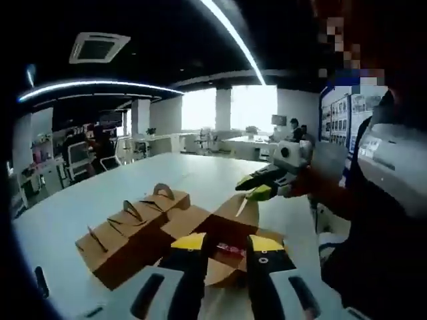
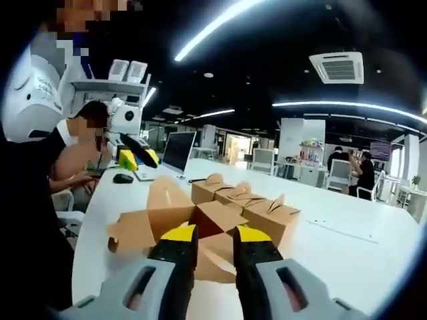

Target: Pick up one paper box from the group, open the paper box, and remove the item inside

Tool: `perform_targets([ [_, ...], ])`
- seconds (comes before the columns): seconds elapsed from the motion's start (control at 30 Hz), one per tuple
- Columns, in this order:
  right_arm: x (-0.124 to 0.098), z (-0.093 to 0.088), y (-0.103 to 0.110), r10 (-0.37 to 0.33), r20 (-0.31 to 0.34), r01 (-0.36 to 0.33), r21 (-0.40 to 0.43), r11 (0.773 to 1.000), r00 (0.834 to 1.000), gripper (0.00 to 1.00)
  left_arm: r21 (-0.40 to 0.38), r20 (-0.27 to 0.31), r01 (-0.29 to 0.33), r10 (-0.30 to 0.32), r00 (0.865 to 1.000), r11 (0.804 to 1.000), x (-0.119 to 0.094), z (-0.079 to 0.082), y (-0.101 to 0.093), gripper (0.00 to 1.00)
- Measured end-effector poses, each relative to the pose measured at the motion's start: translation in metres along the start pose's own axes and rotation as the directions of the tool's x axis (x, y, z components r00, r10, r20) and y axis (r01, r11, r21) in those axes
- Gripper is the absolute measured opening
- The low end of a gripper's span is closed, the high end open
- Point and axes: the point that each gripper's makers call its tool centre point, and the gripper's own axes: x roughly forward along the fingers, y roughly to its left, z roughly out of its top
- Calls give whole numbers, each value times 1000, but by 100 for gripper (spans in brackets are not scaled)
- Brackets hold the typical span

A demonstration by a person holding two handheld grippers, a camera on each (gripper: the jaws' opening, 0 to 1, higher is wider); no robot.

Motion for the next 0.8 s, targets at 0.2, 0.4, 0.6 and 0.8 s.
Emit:
perform_targets([
  [0.2, 1, -4, 5, 22, 14, -23, 43, 999, 1000, 22, 185, -126, 59, -36, 991, 981, 28, 9, -1, 25],
  [0.4, 0, -4, 4, 22, 19, -23, 44, 999, 1000, 22, 267, -268, 288, -216, 939, 920, 57, 13, -31, 24],
  [0.6, -6, -3, 4, 18, 32, -19, 58, 998, 999, 22, 230, -430, 269, -150, 890, 935, 87, -6, -8, 25],
  [0.8, -16, -11, -1, 5, 16, -7, 73, 997, 1000, 22, 136, -494, 353, -245, 834, 926, 115, -21, -25, 27],
])
